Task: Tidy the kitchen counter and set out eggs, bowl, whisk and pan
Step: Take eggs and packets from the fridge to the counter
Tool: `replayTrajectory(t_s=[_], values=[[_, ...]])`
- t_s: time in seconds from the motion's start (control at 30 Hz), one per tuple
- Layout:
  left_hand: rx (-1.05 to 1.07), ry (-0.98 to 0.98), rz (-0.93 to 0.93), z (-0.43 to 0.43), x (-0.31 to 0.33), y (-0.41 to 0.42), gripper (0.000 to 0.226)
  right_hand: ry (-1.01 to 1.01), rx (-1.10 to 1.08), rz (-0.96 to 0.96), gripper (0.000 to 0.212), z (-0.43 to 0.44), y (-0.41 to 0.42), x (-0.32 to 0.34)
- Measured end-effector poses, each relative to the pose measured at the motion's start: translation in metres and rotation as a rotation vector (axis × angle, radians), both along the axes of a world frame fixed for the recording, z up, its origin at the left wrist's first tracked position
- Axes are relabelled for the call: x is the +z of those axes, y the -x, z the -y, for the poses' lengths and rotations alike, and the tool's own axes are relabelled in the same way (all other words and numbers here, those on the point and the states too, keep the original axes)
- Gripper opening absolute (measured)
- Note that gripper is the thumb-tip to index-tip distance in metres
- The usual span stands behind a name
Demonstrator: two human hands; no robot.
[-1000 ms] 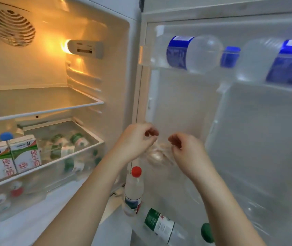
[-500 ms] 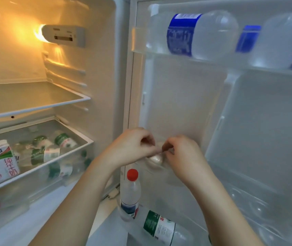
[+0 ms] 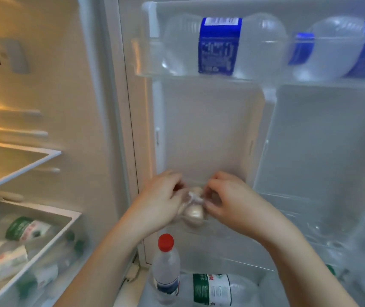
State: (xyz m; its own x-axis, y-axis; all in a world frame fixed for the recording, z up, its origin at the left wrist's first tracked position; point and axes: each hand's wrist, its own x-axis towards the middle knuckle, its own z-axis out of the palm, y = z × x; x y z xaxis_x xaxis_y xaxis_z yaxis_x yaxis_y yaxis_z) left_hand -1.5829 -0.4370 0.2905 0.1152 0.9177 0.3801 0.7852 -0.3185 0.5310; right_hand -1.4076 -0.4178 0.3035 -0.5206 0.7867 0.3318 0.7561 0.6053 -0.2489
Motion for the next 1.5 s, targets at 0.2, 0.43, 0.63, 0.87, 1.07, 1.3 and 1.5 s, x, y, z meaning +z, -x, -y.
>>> replayTrajectory(t_s=[0.2,0.43,0.63,0.87,1.07,1.3,1.5], values=[[-0.043,-0.017,0.186,0.005,0.004,0.005,0.011,-0.019,-0.021,-0.09,0.018,0.003,-0.001,0.005],[0.046,-0.082,0.071,0.004,0.006,0.001,0.012,-0.035,-0.093,-0.22,0.02,0.011,-0.006,0.003],[0.234,-0.196,-0.021,0.013,0.01,0.0,0.012,0.019,-0.063,-0.328,0.03,0.018,-0.015,0.006],[0.318,-0.374,0.106,0.015,0.015,0.01,0.015,0.005,0.087,-0.487,0.034,0.027,-0.03,0.01],[0.331,-0.403,0.239,0.02,0.021,0.025,0.018,0.137,0.245,-0.585,0.016,0.033,-0.04,0.022],[-0.286,-0.719,-0.173,0.03,0.038,0.019,0.032,0.212,0.391,-0.496,0.024,0.036,-0.036,0.038],[-0.538,-0.674,-0.776,0.004,0.035,0.038,0.012,0.03,0.362,-0.202,0.016,0.037,-0.04,0.045]])
